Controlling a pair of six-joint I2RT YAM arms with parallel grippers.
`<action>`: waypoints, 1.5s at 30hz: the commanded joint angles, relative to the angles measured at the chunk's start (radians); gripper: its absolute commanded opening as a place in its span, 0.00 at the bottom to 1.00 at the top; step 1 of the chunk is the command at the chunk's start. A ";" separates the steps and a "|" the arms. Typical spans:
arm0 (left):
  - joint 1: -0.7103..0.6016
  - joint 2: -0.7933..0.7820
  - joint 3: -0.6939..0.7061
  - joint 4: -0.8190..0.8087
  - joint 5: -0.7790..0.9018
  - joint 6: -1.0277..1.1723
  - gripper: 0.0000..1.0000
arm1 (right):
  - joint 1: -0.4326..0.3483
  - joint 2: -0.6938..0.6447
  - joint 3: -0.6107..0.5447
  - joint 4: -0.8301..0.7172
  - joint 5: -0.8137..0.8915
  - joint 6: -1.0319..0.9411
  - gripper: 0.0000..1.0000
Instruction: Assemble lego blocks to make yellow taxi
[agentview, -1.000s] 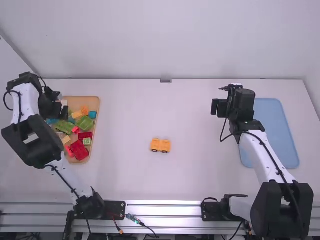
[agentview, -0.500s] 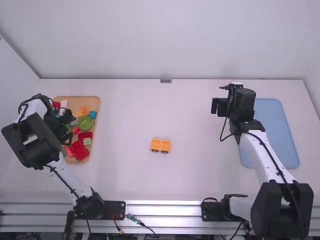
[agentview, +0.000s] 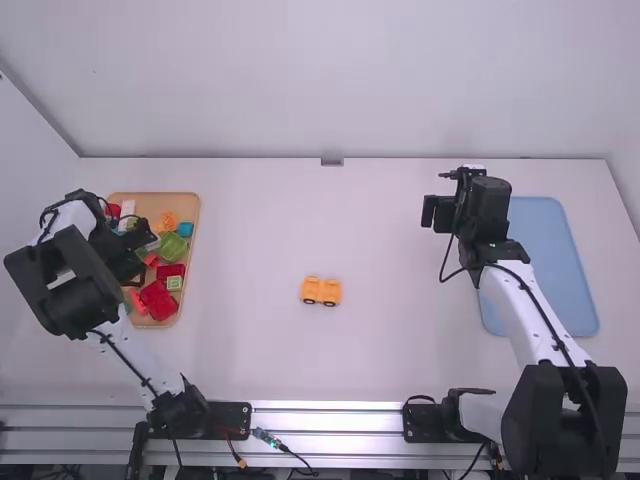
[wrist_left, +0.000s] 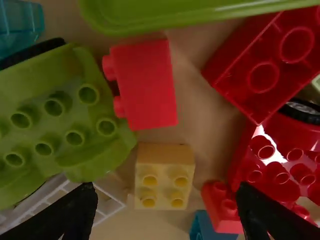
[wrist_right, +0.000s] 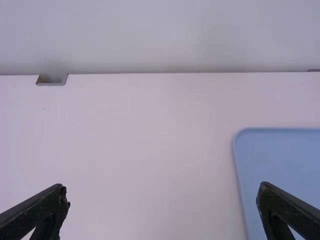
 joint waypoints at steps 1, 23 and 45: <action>-0.002 -0.003 -0.019 0.004 0.014 0.019 0.74 | 0.006 -0.007 0.028 0.003 -0.006 0.010 0.99; 0.032 -0.002 -0.082 0.080 0.047 0.079 0.68 | 0.050 -0.008 0.028 0.004 0.005 -0.001 1.00; 0.050 -0.002 -0.150 0.194 0.086 0.079 0.65 | 0.055 -0.008 0.028 0.003 0.004 -0.001 0.98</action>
